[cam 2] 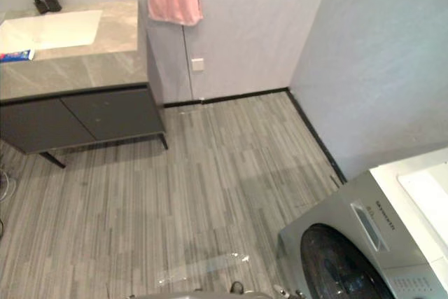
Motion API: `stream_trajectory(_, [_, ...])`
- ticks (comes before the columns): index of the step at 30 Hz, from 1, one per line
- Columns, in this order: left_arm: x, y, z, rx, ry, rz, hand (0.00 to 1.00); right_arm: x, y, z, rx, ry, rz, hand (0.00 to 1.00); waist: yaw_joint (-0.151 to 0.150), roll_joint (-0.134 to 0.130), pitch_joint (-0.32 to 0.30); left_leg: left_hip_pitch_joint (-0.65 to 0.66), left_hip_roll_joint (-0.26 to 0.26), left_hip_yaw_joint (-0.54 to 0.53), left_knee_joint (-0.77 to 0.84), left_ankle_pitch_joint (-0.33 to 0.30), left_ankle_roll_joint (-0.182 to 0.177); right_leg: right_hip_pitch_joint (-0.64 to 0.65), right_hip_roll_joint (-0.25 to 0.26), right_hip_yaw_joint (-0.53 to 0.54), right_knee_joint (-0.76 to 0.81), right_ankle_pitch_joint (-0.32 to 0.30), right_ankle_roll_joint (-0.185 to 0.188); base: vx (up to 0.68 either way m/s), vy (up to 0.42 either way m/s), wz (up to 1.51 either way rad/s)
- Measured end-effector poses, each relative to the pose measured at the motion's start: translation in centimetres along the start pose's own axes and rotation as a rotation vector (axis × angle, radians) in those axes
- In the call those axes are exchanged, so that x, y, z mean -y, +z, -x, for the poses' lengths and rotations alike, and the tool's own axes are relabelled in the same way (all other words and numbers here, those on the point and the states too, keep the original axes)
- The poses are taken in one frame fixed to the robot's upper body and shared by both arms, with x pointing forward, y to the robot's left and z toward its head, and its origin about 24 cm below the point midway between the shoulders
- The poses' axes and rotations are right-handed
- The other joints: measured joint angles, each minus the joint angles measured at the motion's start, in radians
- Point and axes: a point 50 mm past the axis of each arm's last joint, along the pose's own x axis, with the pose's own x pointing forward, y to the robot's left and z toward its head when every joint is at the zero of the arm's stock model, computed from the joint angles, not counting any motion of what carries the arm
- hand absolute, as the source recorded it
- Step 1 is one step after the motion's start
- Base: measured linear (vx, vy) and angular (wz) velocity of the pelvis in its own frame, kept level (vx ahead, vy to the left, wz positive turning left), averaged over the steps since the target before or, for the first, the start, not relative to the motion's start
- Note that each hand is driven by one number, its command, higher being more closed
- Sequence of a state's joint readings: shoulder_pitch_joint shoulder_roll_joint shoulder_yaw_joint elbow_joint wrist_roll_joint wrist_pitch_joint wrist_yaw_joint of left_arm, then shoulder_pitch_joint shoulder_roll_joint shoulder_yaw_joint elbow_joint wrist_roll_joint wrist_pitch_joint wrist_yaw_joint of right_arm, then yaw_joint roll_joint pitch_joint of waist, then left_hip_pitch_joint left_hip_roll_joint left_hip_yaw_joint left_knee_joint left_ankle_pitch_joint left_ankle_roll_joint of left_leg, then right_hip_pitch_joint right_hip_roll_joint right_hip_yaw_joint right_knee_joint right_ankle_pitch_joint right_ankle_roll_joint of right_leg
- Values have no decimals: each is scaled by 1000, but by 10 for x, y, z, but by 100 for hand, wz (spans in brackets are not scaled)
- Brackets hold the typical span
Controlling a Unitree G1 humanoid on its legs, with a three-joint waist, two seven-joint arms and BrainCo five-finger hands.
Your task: Organize washtable
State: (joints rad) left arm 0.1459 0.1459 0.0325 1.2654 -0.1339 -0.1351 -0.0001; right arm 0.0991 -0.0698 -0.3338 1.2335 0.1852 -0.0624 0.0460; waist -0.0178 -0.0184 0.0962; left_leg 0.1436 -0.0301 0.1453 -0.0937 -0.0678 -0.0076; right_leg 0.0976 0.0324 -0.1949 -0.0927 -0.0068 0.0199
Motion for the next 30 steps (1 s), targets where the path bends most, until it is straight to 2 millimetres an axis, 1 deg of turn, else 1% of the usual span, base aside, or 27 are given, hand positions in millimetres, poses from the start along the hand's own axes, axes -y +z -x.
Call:
stream_trajectory(2, [0,1,0,2,-1,-5,0,0,1,0,0,3,1,0,0,1,0,-9,0,9,0,0,0,-12,0,7,1,2,-3,-39,1,-15])
stream_trajectory(6, [1,3,-1,6,-11,-51,0,-1,2,-1,1,7,0,0,-10,0,1,-7,-1,23,0,0,0,-16,0,20,4,4,0,-30,3,-10])
stream_trajectory(7, [1,4,-1,6,-13,-59,0,-2,3,-1,4,10,1,0,-17,2,2,-6,-1,26,0,0,0,-23,-1,22,19,4,1,-22,9,-10])
stream_trajectory(8, [2,4,-1,7,-16,-60,0,-2,6,-1,10,15,3,0,-20,9,7,-5,6,32,1,0,0,-40,0,24,56,-3,10,-50,29,-22])
stream_trajectory(9, [4,5,-1,10,-21,-62,0,-2,11,-2,20,22,5,0,-21,19,17,-1,14,45,1,0,1,-75,2,25,128,-20,29,-53,34,-25])
stream_trajectory(10, [5,6,-1,12,-23,-63,0,-2,13,-2,26,24,6,0,-22,22,25,5,17,51,1,0,1,-91,1,25,170,-32,37,-69,48,-28])
stream_trajectory(12, [6,8,-2,16,-28,-72,0,-4,16,-3,37,28,-4,0,-26,23,46,29,17,54,10,0,1,-159,-24,0,367,-79,30,-73,47,-12])
stream_trajectory(13, [6,8,-2,15,-29,-75,0,-5,16,-3,39,30,-5,0,-28,21,47,33,14,53,10,0,1,-173,-35,-11,411,-90,33,-68,45,12])
stream_trajectory(14, [5,9,-2,17,-37,-92,0,-6,17,-3,44,32,-8,0,-32,26,58,50,11,42,8,-8,19,-200,-56,-41,479,-125,29,-40,25,19])
stream_trajectory(15, [5,10,-2,19,-41,-98,0,-6,17,-3,45,32,-8,0,-33,23,60,55,9,39,8,-7,50,-207,-72,-61,501,-140,25,-46,56,16])
stream_trajectory(16, [3,14,-3,28,-41,-102,0,-7,17,-3,48,35,-12,0,-23,9,66,63,12,37,15,-16,58,-218,-110,-91,489,-152,34,-43,53,4])
stream_trajectory(17, [2,15,-3,28,-41,-102,0,-9,16,-3,48,39,-13,0,-23,9,66,63,15,36,15,-18,58,-222,-113,-93,477,-151,35,-48,73,-4])
stream_trajectory(18, [2,16,-3,30,-40,-100,0,-9,17,-3,53,41,-14,0,-24,9,69,55,29,35,16,-22,53,-243,-121,-98,416,-140,44,-9,36,-10])
stream_trajectory(19, [2,16,-3,32,-40,-97,0,-10,18,-3,55,42,-14,0,-24,9,72,46,45,39,21,-28,45,-259,-122,-100,327,-104,47,11,16,-14])
stream_trajectory(20, [2,17,-4,33,-37,-88,0,-11,18,-3,56,44,-14,0,-24,6,74,45,52,41,25,-35,41,-263,-123,-102,287,-78,45,45,-34,-18])
stream_trajectory(21, [0,16,-4,26,-28,-61,0,-12,19,-3,57,47,-15,0,-25,2,76,43,65,48,27,-47,25,-268,-124,-106,218,-25,49,40,-58,-15])
stream_trajectory(22, [-1,15,-3,23,-25,-49,0,-13,18,-3,57,48,-16,0,-25,-1,76,45,69,51,27,-53,18,-272,-127,-107,197,-8,48,78,-104,-12])
stream_trajectory(24, [-3,13,-3,14,-28,-26,0,-14,17,-2,55,51,-20,0,-26,-14,74,64,71,57,32,-83,-14,-273,-156,-116,168,28,27,172,-156,-4])
stream_trajectory(25, [-3,13,-3,11,-27,-15,0,-13,17,-2,55,50,-20,0,-25,-13,73,71,75,58,32,-92,-26,-266,-157,-131,171,68,17,290,-198,6])
stream_trajectory(26, [0,9,-3,-3,-29,9,0,-11,20,-2,64,45,-30,0,-28,-3,67,84,101,56,29,-106,-48,-260,-145,-162,185,105,4,433,-248,10])
stream_trajectory(27, [7,7,-2,-12,-46,11,0,-4,21,-2,70,29,-38,0,-31,35,62,94,142,53,25,-113,-66,-260,-113,-181,210,74,-9,377,-209,14])
stream_trajectory(28, [11,6,-2,-13,-57,12,0,-1,22,-2,73,22,-40,0,-34,51,60,98,162,52,26,-108,-78,-259,-98,-191,220,54,-17,411,-198,13])
stream_trajectory(29, [14,5,-2,-16,-75,12,0,1,25,-2,80,16,-41,0,-34,68,57,120,186,52,26,-91,-106,-253,-79,-208,259,26,-36,407,-197,20])
stream_trajectory(30, [12,5,-2,-15,-78,11,0,1,23,-2,71,16,-39,0,-30,60,58,129,196,51,61,-71,-134,-226,-79,-217,285,-7,-50,476,-242,23])
